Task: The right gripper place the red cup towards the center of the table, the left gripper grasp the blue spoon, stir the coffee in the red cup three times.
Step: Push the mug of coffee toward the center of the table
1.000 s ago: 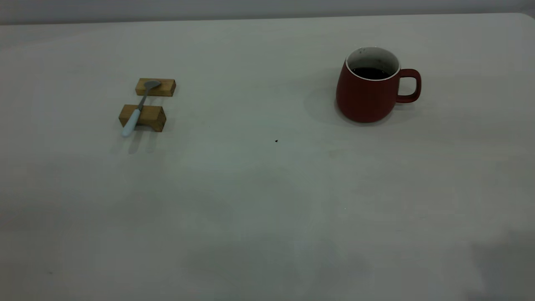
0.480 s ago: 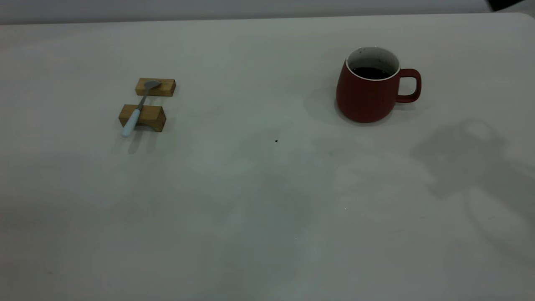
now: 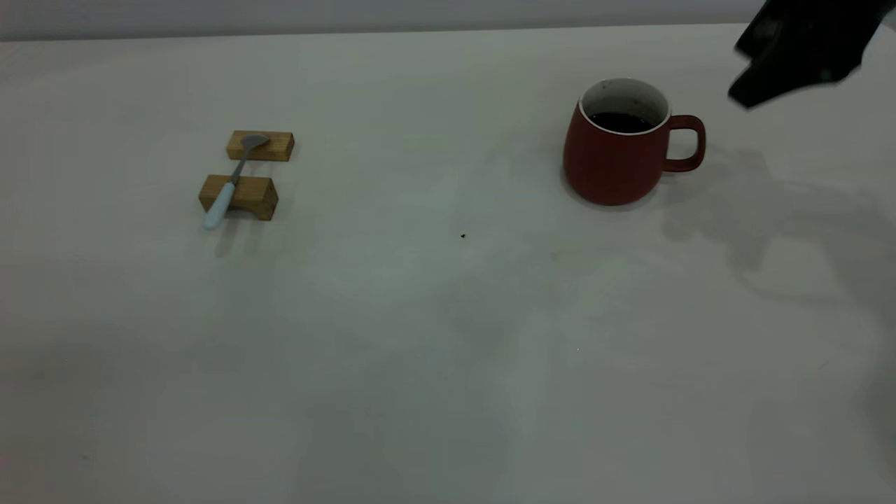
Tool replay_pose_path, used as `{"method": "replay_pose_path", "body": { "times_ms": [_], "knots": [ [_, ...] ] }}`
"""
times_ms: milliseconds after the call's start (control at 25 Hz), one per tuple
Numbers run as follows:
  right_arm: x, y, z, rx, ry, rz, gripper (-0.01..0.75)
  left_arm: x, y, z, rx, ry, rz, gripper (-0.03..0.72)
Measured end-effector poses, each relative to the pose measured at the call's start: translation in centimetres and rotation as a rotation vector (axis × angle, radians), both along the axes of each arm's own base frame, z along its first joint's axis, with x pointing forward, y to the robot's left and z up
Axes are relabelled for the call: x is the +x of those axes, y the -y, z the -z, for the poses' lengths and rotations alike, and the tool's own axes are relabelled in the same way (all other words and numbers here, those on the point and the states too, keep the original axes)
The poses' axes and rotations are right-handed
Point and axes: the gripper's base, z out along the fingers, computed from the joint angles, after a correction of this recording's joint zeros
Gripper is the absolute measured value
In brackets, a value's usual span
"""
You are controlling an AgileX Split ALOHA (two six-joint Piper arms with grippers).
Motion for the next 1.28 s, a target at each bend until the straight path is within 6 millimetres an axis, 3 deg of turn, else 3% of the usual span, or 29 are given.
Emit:
{"method": "replay_pose_path", "body": {
  "times_ms": [320,560,880,1280],
  "knots": [
    [3.2,0.5,5.8,-0.015,-0.015,-0.083,0.576,0.0,0.0,0.0,0.000,0.000,0.000,0.353],
    [4.7,0.0,8.5,-0.010,-0.020,-0.088,0.549,0.0,0.0,0.0,0.000,0.000,0.000,0.353],
    [5.5,-4.9,9.4,-0.005,0.003,-0.176,0.547,0.0,0.0,0.0,0.000,0.000,0.000,0.353],
    [4.1,-13.5,10.3,0.019,0.039,-0.231,0.547,0.0,0.0,0.0,0.000,0.001,0.000,0.353]
  ]
}}
